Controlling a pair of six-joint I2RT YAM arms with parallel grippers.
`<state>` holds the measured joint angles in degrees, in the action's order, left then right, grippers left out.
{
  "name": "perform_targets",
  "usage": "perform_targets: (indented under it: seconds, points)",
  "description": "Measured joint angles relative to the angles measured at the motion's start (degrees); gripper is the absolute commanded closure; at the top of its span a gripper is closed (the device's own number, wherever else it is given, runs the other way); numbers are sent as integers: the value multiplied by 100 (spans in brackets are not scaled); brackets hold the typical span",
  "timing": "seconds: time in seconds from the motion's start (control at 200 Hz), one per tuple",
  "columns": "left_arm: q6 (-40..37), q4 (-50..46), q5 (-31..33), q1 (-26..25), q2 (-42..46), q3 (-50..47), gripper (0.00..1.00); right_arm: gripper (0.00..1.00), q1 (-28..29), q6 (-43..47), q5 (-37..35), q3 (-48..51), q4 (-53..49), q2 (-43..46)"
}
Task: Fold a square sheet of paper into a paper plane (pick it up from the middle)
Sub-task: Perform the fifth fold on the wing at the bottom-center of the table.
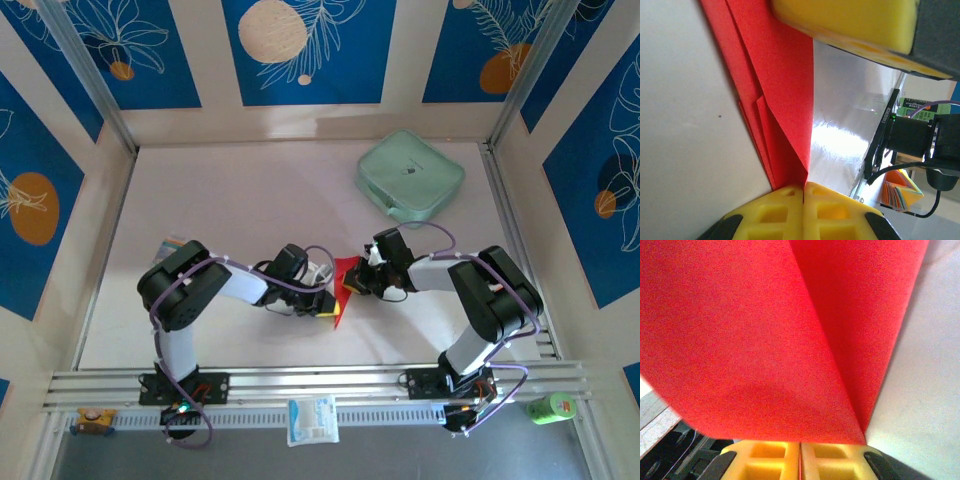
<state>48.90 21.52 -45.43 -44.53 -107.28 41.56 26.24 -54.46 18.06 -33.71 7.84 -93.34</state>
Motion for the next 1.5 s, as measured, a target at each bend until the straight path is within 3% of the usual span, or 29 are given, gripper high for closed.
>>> perform_targets:
  seconds: [0.12,0.275,0.585,0.675,0.905,1.01,1.12,1.24,1.355,1.4,1.5]
  points:
    - [-79,-103,-22,-35,44,22,88,90,7,-7,-7,-4,-11,0]
    - [-210,-278,-15,-70,52,50,100,90,33,-22,-28,-4,-13,0]
    - [-483,-721,72,-131,87,203,99,91,70,-94,-85,-31,-57,-4]
    - [-616,-962,162,-166,107,286,93,91,72,-109,-85,-42,-70,-11]
    - [-876,-1333,385,-249,192,382,100,91,103,-111,-85,-68,-114,-22]
    - [-918,-1377,402,-262,195,398,86,91,103,-114,-87,-68,-116,-22]
    - [-992,-1543,402,-297,264,402,88,91,103,-127,-85,-70,-114,-26]
    - [-1027,-1665,435,-321,289,376,100,91,105,-146,-85,-70,-116,-26]
    - [-1045,-1665,452,-328,299,369,100,91,109,-151,-87,-79,-122,-26]
    - [-1045,-1665,452,-328,302,369,94,91,109,-151,-87,-79,-122,-28]
    - [-1045,-1668,452,-328,304,369,92,91,109,-151,-85,-81,-122,-31]
